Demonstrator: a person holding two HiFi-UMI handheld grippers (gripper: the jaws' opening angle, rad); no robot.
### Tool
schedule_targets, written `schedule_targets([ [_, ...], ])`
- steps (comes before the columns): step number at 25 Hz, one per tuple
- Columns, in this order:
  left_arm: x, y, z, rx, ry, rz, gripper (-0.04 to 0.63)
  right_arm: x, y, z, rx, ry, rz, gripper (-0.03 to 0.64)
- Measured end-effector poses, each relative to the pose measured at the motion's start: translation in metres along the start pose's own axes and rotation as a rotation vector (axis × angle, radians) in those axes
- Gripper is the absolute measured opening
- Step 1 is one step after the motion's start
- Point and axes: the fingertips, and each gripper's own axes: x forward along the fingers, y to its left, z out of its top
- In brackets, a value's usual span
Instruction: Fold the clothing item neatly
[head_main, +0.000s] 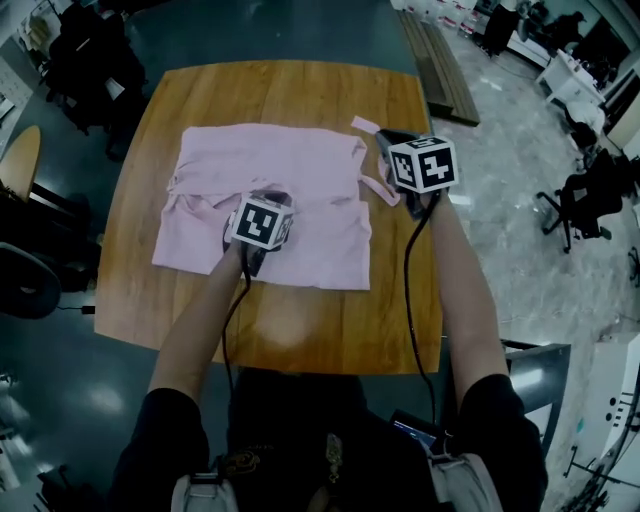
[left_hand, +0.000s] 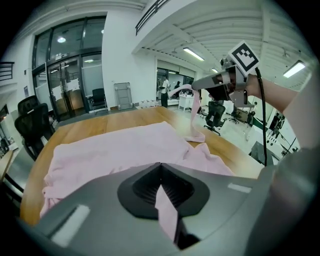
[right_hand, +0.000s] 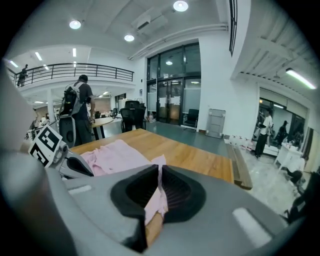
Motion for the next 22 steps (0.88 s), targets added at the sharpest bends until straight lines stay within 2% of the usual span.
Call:
schedule_targets([
  [7, -0.039, 0.066, -0.032, -0.053, -0.031, 0.027, 0.008, 0.042, 0.109, 0.058, -0.085, -0.037, 0.092, 0.026],
  [13, -0.064, 0.122, -0.06, -0.096, -0.054, -0.003, 0.008, 0.1, 0.193, 0.083, -0.104, -0.01, 0.129, 0.026],
  [16, -0.072, 0.145, -0.073, -0.096, -0.048, -0.019, 0.008, 0.134, 0.23, 0.067, -0.085, 0.043, 0.15, 0.026],
  [20, -0.078, 0.174, -0.097, -0.079, -0.03, -0.039, 0.008, 0.175, 0.271, 0.019, -0.039, 0.144, 0.164, 0.027],
  [22, -0.082, 0.188, -0.106, -0.065, -0.021, -0.038, 0.008, 0.188, 0.282, -0.003, -0.01, 0.178, 0.167, 0.058],
])
